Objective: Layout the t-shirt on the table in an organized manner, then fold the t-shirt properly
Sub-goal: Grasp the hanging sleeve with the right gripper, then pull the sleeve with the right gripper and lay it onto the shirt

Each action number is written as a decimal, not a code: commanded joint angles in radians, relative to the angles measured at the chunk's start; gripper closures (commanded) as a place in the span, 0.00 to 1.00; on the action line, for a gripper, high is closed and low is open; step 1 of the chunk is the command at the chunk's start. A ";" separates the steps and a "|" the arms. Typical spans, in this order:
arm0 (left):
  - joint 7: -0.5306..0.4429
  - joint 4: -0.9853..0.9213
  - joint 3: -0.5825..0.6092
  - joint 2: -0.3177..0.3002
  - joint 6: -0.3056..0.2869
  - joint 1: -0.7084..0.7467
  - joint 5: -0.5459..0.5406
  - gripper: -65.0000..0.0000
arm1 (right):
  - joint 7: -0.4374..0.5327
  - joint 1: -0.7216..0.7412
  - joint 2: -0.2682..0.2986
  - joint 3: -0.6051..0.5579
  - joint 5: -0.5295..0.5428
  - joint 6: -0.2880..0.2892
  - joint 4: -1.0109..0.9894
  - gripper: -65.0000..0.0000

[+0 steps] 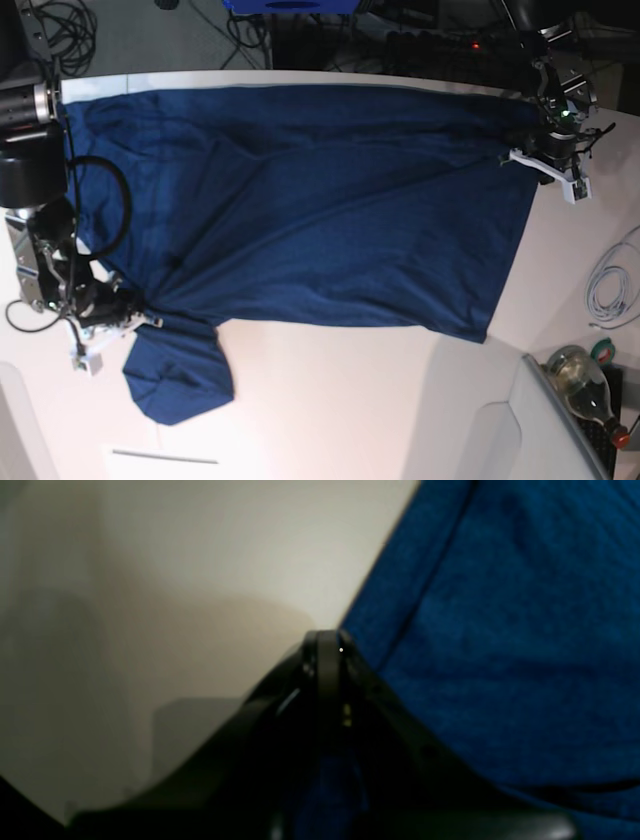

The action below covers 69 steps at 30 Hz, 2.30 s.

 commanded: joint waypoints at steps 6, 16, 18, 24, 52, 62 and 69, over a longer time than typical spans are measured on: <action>-0.018 0.027 -0.036 -0.010 0.002 -0.005 -0.011 1.00 | -0.031 -0.035 0.008 0.006 0.003 0.005 0.073 1.00; -0.009 0.121 -0.036 -0.007 0.002 0.006 -0.014 1.00 | -0.032 -0.233 -0.028 -0.103 0.003 -0.002 0.411 1.00; -0.009 0.142 -0.036 -0.007 0.002 0.014 -0.014 1.00 | -0.032 -0.245 -0.029 -0.159 0.003 -0.004 0.432 1.00; -0.009 0.159 -0.038 -0.010 0.002 0.021 -0.011 1.00 | -0.031 -0.265 -0.054 -0.235 0.003 -0.005 0.414 0.98; -0.009 0.148 -0.249 -0.036 -0.004 0.043 -0.014 1.00 | 0.204 0.192 -0.180 0.012 0.001 0.027 -0.368 0.50; -0.009 0.096 -0.257 -0.041 -0.004 0.034 -0.014 1.00 | 0.228 0.197 -0.218 0.013 0.001 0.033 -0.404 0.50; -0.015 0.076 -0.257 -0.041 -0.004 0.034 -0.014 1.00 | 0.231 0.201 -0.226 0.012 0.001 0.033 -0.404 0.82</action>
